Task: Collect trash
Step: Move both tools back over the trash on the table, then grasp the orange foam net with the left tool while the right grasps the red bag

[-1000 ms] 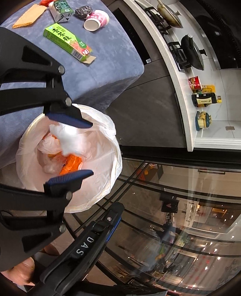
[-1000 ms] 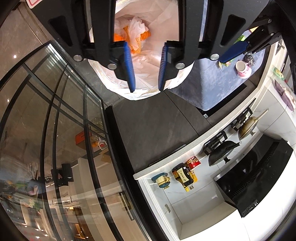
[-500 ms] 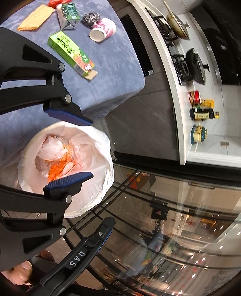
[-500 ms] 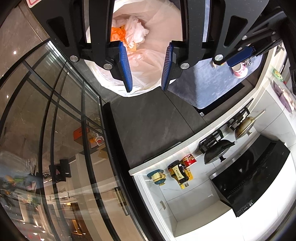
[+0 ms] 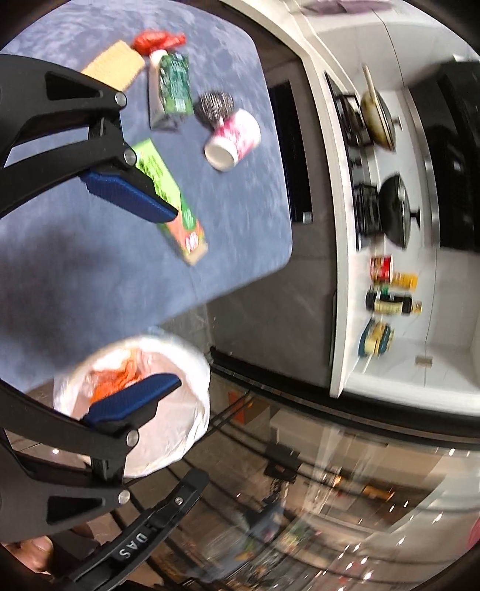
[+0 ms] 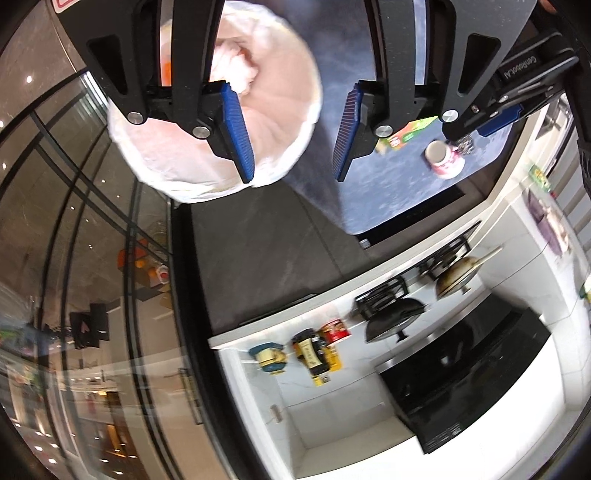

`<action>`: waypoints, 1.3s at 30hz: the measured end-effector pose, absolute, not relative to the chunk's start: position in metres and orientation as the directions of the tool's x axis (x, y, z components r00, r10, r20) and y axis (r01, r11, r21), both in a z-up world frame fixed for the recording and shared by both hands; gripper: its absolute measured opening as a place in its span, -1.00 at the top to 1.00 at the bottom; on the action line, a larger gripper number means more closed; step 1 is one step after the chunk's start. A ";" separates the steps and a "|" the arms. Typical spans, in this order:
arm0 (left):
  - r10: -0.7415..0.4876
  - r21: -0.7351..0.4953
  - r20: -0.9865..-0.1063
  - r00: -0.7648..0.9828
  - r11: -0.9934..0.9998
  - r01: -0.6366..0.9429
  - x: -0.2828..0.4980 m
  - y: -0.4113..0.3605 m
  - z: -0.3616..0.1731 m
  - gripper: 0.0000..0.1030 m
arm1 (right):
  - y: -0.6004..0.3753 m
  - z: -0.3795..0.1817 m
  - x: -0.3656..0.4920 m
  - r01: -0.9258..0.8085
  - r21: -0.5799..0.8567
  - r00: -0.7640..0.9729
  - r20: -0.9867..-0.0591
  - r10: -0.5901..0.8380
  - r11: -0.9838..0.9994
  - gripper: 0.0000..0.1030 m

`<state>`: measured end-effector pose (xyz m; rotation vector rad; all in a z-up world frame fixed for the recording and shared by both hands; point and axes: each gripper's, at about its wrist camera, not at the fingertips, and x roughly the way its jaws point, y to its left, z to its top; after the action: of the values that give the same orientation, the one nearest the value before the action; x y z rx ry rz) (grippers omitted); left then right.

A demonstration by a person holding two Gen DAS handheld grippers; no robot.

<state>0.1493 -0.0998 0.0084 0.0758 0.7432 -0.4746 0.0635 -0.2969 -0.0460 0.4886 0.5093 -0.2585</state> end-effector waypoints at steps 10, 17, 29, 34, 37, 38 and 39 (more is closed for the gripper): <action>-0.244 -0.117 -0.698 0.673 0.966 0.228 0.174 0.007 -0.006 -0.76 | -0.222 -0.045 0.091 0.245 0.352 0.843 -0.537 -0.019 0.903 0.12; -0.142 -0.127 -0.750 0.646 0.989 0.071 0.191 0.086 -0.038 -0.76 | -0.170 -0.051 0.111 0.181 0.335 0.825 -0.564 0.043 0.925 0.12; -0.090 -0.156 -0.812 0.577 0.986 -0.066 0.223 0.166 -0.094 -0.75 | -0.098 -0.065 0.145 0.099 0.300 0.783 -0.612 0.112 0.949 0.12; -0.112 -0.177 -0.830 0.546 0.982 -0.068 0.234 0.176 -0.116 -0.55 | -0.077 -0.072 0.158 0.079 0.283 0.763 -0.635 0.125 0.956 0.12; -0.121 -0.176 -0.827 0.550 0.983 -0.049 0.237 0.176 -0.119 -0.36 | -0.067 -0.075 0.165 0.070 0.275 0.754 -0.644 0.130 0.959 0.12; -0.128 -0.179 -0.825 0.550 0.983 -0.039 0.237 0.176 -0.119 -0.20 | -0.063 -0.076 0.168 0.066 0.273 0.751 -0.647 0.132 0.960 0.12; -0.137 -0.181 -0.825 0.549 0.983 -0.028 0.238 0.176 -0.119 -0.12 | -0.059 -0.077 0.170 0.062 0.271 0.749 -0.649 0.134 0.961 0.12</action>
<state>0.2378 0.1755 -0.1189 -0.1811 0.9895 -0.0648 0.1697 -0.0593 -0.0769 0.2854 0.7259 0.0399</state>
